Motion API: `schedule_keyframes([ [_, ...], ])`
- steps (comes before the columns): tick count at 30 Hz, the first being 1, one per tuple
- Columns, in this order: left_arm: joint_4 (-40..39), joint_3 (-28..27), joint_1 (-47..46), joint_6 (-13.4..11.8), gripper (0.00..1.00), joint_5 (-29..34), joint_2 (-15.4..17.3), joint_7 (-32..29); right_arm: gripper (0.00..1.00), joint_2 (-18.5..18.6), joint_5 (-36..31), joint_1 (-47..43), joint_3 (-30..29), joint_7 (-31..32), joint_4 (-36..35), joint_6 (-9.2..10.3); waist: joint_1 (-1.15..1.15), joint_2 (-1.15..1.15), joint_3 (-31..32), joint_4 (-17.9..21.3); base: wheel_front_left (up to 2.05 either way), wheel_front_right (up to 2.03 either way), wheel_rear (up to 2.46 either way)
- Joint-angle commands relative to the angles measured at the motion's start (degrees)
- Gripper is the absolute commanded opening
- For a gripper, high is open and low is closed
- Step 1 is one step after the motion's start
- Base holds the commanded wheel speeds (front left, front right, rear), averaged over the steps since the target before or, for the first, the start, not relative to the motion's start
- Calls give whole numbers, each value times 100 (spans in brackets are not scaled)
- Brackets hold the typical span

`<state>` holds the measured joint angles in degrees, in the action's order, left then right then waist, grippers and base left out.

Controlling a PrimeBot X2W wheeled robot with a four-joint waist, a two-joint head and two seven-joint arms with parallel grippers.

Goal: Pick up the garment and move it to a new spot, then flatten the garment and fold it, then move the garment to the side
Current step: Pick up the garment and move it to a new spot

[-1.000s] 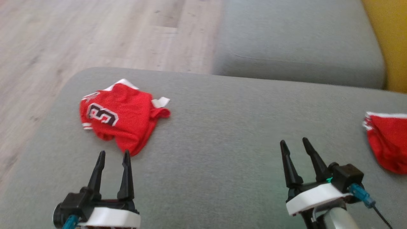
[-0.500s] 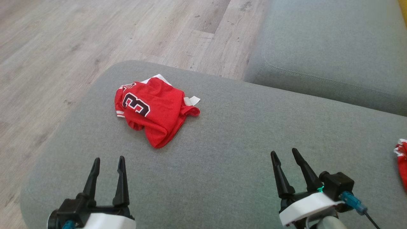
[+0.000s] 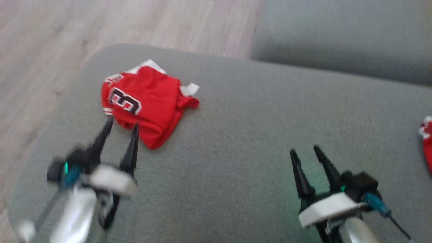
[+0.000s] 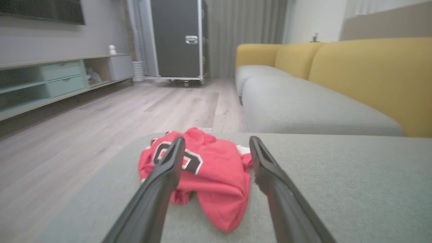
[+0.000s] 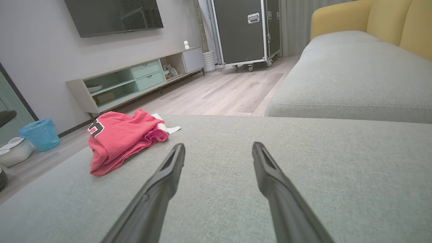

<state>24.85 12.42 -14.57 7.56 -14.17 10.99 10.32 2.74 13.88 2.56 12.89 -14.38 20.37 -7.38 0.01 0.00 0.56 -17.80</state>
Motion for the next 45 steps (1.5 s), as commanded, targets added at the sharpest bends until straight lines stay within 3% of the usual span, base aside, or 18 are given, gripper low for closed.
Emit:
schedule_keyframes([
  [1, -22, 63, -739, -10, 100, -177, 295, -219, 100, 14, -90, 421, 59, -62, -241, -11, -1, 0, -471, 281, 0, 0, 0],
  [11, 949, 1972, -2876, -9, 100, -1410, 1301, -1837, 100, 14, -327, 930, -23, -62, -431, -11, -1, 0, -1459, 924, 0, 0, 0],
  [18, 1400, 2957, -3628, -8, 100, -2336, 1630, -2449, 100, 14, -354, 1153, -85, -62, -546, -11, -1, 0, -1884, 1301, 0, 0, 0],
  [23, 1827, 3280, -3863, -8, 100, -2923, 1678, -2762, 100, 14, -367, 1224, -91, -62, -586, -11, -1, 0, -2044, 1450, 0, 0, 0],
  [29, 2357, 3521, -3997, -8, 100, -3113, 1706, -2870, 100, 14, -361, 1275, -112, -62, -630, -11, -1, 0, -2102, 1540, 0, 0, 0],
  [30, 2449, 3552, -4012, -8, 96, -3150, 1686, -2882, 100, 14, -361, 1278, -113, -62, -635, -11, -1, 0, -2102, 1549, 0, 0, 0],
  [32, 2603, 3615, -4044, -8, 0, -3195, 1654, -2863, 100, 14, -363, 1280, -111, -62, -637, -11, -1, 0, -2086, 1564, 0, 0, 0],
  [36, 2746, 3679, -4102, -8, 0, -3217, 1636, -2379, 100, 14, -352, 1267, -100, -62, -618, -11, -1, 0, -1975, 1592, 0, 0, 0],
  [45, 2408, 3509, -4325, -8, 0, -3123, 1324, 10, 100, 14, -246, 1134, -54, -62, -543, -11, -1, 0, -1452, 1678, 0, 0, 0],
])
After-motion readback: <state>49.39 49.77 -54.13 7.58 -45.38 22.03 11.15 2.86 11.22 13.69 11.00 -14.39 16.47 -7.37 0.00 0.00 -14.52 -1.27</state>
